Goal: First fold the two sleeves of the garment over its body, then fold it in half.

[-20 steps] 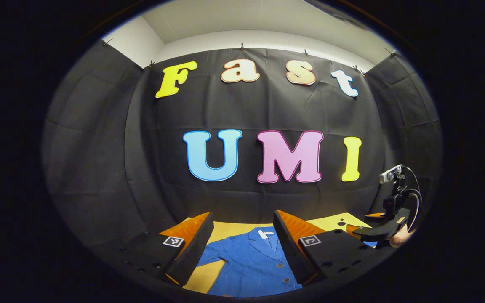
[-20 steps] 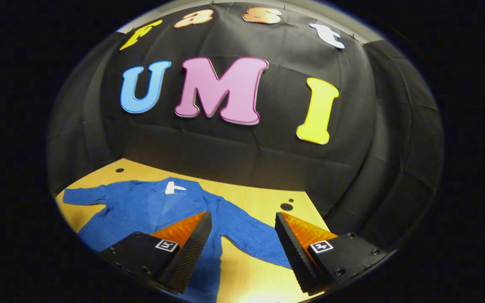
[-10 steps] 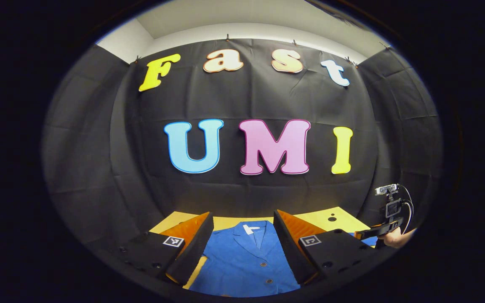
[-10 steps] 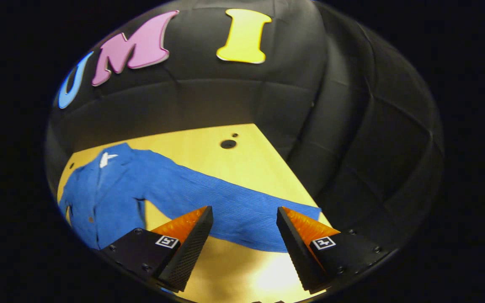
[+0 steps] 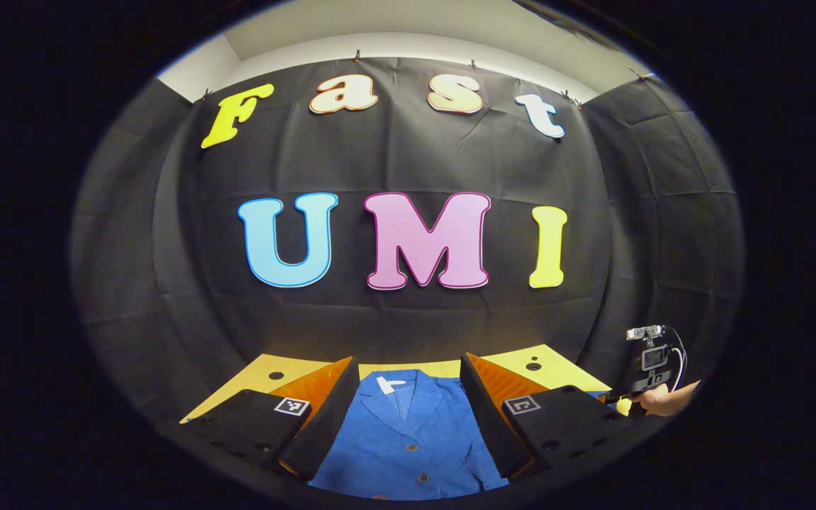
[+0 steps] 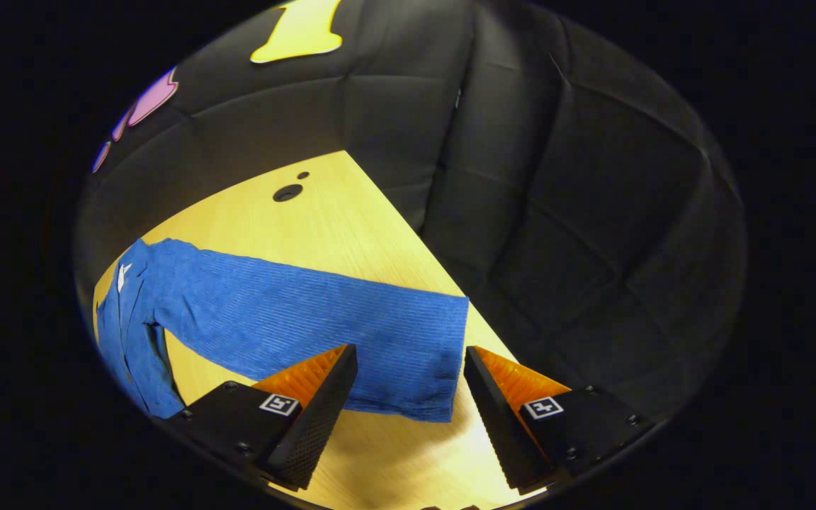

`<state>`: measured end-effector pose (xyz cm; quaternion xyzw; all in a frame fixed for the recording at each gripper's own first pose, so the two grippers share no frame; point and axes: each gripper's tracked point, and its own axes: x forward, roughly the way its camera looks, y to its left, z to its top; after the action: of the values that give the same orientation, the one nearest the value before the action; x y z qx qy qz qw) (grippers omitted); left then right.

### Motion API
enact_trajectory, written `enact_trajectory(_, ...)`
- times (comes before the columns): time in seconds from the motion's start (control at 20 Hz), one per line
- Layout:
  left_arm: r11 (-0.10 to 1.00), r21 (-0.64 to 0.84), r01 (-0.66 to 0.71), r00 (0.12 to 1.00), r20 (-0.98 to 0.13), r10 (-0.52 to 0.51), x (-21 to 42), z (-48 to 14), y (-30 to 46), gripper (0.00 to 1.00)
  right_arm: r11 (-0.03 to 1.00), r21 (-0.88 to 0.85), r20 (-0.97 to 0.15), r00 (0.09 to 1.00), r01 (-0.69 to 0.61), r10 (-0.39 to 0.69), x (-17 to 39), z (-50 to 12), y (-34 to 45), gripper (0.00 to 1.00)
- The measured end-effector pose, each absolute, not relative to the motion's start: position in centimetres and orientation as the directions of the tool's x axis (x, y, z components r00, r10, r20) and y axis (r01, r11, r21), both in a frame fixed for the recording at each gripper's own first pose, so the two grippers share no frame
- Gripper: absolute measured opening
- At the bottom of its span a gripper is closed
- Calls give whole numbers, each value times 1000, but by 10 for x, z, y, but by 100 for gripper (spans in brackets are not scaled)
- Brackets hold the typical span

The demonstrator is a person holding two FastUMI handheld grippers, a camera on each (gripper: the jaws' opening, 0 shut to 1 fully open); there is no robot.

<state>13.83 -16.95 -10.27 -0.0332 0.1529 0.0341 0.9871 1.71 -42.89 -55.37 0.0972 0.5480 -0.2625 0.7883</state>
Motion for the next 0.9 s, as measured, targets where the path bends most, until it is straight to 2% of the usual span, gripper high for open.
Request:
enact_trajectory(0.2, 994, -67, -82, 945, -322, 56, 138, -110, -170, 82, 817, -120, -946, 185, 564, -266, 0, -568, -431, 98)
enact_trajectory(0.25, 994, -72, -86, 944, -326, 58, 138, -110, -170, 82, 809, -117, -937, 205, 576, -281, 6, -567, -435, 99)
enact_trajectory(0.3, 993, -76, -93, 942, -331, 63, 138, -112, -169, 82, 807, -116, -943, 190, 579, -272, 4, -567, -434, 94)
enact_trajectory(0.4, 990, -94, -101, 940, -335, 64, 137, -112, -168, 82, 806, -116, -945, 185, 580, -269, 3, -567, -432, 99)
enact_trajectory(0.55, 989, -92, -114, 942, -325, 78, 139, -109, -163, 82, 801, -115, -949, 172, 587, -263, 7, -567, -429, 98)
enact_trajectory(0.6, 989, -94, -117, 943, -323, 81, 138, -111, -162, 82, 801, -111, -950, 174, 589, -260, 10, -566, -424, 87)
enact_trajectory(0.7, 987, -102, -127, 941, -326, 87, 136, -111, -160, 82, 811, -81, -954, 191, 579, -231, 16, -570, -414, 60)
enact_trajectory(0.75, 986, -103, -131, 940, -330, 90, 134, -112, -159, 82, 810, -59, -960, 188, 583, -206, 17, -571, -407, 39)
enact_trajectory(0.85, 985, -97, -143, 936, -338, 102, 130, -115, -155, 82, 798, -30, -962, 200, 601, -187, 20, -572, -408, 12)
enact_trajectory(0.9, 984, -94, -149, 933, -342, 108, 127, -117, -153, 82, 794, 7, -961, 223, 608, -162, 23, -572, -406, 6)
